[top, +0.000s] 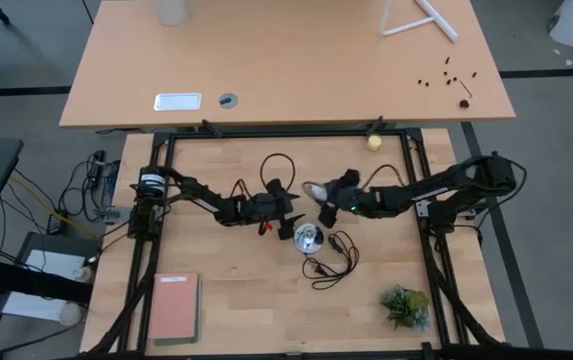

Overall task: Screw lightbulb
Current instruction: Insert the white lightbulb into the silver lamp

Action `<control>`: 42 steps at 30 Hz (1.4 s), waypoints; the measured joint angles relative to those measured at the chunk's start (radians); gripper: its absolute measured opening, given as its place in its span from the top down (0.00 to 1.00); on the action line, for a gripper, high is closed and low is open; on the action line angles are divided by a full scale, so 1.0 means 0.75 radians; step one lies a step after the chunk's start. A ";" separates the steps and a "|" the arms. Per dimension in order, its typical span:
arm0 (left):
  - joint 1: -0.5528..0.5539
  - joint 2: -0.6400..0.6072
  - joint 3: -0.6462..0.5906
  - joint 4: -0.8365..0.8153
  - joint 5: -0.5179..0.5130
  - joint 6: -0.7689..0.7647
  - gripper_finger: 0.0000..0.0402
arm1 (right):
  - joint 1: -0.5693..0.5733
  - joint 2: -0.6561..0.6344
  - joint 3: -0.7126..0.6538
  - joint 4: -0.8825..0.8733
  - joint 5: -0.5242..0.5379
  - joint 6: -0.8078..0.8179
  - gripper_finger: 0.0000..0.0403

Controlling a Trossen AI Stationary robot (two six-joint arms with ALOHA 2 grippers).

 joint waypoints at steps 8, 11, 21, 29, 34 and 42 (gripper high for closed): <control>0.000 0.000 0.003 -0.031 -0.007 -0.009 0.28 | -0.118 0.141 -0.199 0.371 -0.024 -0.084 0.26; 0.000 0.000 0.003 -0.030 -0.007 -0.009 0.28 | -0.137 0.195 -0.221 0.478 -0.030 -0.085 0.26; 0.002 0.000 0.002 -0.059 -0.008 -0.010 0.28 | -0.178 0.350 -0.193 0.680 -0.126 -0.099 0.26; 0.002 -0.001 0.002 -0.105 -0.010 -0.012 0.28 | -0.171 0.358 -0.173 0.630 -0.124 -0.087 0.26; 0.002 -0.001 0.002 -0.119 -0.024 -0.015 0.28 | -0.187 0.320 -0.174 0.462 -0.155 -0.051 0.23; 0.002 -0.002 0.002 -0.130 -0.027 -0.034 0.28 | -0.161 0.277 -0.179 0.373 -0.196 -0.033 0.13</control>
